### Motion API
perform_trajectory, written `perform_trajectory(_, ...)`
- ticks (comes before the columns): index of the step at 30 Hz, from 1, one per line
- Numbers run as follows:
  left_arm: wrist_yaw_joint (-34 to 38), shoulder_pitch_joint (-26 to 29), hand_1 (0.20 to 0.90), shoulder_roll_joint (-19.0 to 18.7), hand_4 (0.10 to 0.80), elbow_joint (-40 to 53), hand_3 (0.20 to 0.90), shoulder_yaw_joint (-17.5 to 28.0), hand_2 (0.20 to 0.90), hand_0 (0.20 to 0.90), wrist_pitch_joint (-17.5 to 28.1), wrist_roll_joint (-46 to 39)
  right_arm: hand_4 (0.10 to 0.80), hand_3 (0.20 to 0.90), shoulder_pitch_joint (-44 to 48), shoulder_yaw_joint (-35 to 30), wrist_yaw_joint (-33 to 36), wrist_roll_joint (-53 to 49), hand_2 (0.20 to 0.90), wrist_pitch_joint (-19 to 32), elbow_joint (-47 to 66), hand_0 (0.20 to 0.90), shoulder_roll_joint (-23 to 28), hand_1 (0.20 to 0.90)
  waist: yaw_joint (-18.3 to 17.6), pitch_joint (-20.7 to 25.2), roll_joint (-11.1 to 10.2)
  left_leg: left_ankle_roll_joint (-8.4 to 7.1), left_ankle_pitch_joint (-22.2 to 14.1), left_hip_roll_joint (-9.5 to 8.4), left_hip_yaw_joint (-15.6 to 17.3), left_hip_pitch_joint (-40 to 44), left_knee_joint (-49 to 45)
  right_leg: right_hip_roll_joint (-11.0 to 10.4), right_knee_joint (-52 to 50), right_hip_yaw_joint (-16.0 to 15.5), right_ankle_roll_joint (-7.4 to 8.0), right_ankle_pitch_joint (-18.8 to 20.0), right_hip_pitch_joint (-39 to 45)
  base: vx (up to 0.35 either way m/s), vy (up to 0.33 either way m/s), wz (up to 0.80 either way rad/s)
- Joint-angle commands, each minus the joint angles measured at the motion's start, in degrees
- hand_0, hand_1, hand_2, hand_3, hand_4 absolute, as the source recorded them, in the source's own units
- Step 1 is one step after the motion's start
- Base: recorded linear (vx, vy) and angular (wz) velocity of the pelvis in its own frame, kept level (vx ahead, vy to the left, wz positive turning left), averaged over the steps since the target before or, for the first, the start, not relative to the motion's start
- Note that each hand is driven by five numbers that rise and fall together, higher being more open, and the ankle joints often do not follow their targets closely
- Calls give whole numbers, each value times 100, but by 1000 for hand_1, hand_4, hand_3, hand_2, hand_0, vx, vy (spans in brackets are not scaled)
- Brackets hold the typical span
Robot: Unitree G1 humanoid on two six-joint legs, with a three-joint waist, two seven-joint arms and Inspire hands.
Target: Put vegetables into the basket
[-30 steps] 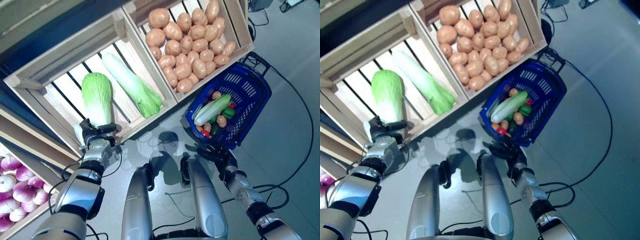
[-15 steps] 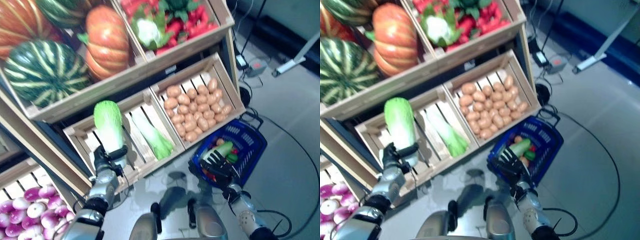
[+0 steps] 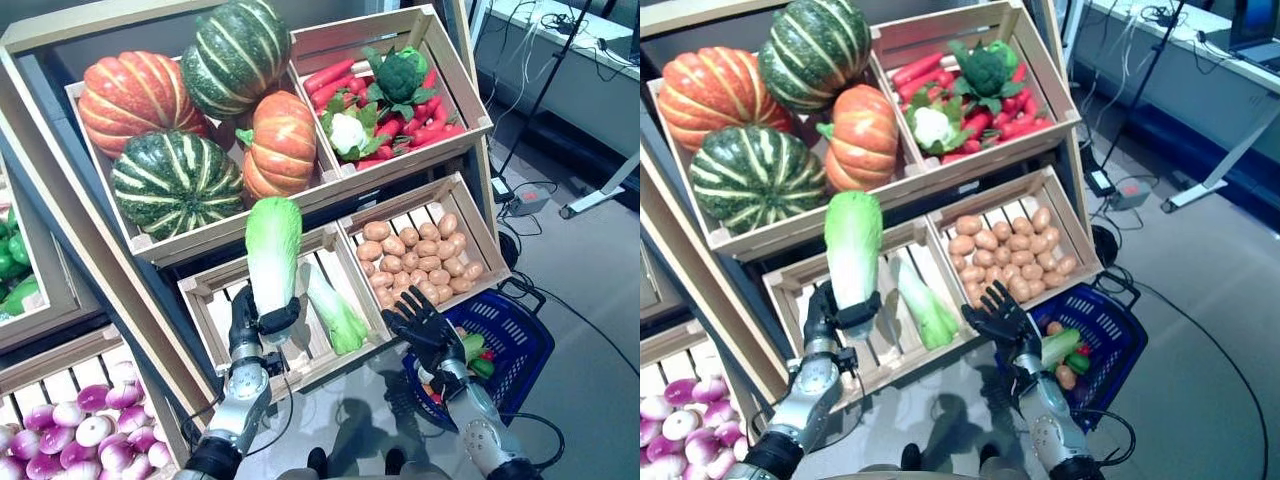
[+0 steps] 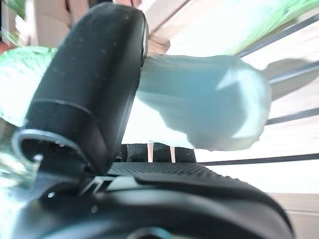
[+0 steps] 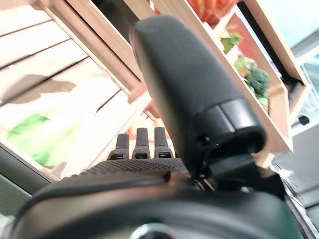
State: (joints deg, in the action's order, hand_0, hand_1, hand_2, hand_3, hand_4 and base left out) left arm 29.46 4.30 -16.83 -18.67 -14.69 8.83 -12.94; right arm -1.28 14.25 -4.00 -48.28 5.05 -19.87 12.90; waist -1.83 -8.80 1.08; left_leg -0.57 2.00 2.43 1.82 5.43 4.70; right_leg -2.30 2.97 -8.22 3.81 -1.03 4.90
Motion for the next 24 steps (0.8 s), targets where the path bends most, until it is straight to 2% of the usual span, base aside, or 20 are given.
perform_trajectory(1, -52, 659, 300, -419, 400, 776, 300, -87, 300, 300, 1040, 760, 800, 900, 189, 53, -810, -588, 900, 170, 771, 900, -70, 900, 22, 541, -190, 66, 67, -327, -93, -175, 30, -139, 190, 152, -79, 580, -42, 19, -32, 1)
perform_trajectory(4, -130, 614, 300, -511, 400, 930, 300, -317, 300, 300, 1122, 1191, 800, 900, 221, 126, -1306, -1097, 900, 142, 1011, 900, -57, 900, 61, 557, -243, 74, 34, -305, -30, -128, 30, -142, 199, 131, -70, 586, -6, 25, -41, 0)
perform_trajectory(10, -70, 753, 300, -673, 400, 967, 300, -753, 300, 300, 1250, 1936, 800, 900, 482, 273, -1299, -1330, 900, 186, 1129, 900, 108, 900, 123, 600, -329, 98, -30, -295, -3, -60, 30, -137, 203, 141, -47, 564, 45, 23, -26, 0)
perform_trajectory(14, -37, 846, 300, -781, 400, 1048, 300, -931, 300, 300, 1370, 2205, 800, 900, 649, 353, -1362, -1714, 900, -17, 1149, 900, 109, 900, 150, 627, -366, 108, -55, -275, 26, -20, 30, -130, 203, 142, -40, 555, 72, 39, -25, -1)
perform_trajectory(24, -12, 968, 300, -888, 400, 1122, 300, -1196, 300, 300, 1426, 2433, 800, 900, 904, 296, -1466, -2339, 900, 137, 1217, 900, -16, 900, 195, 606, -391, 115, -73, -248, 42, 6, 30, -123, 203, 132, -41, 536, 103, 3, -3, 0)
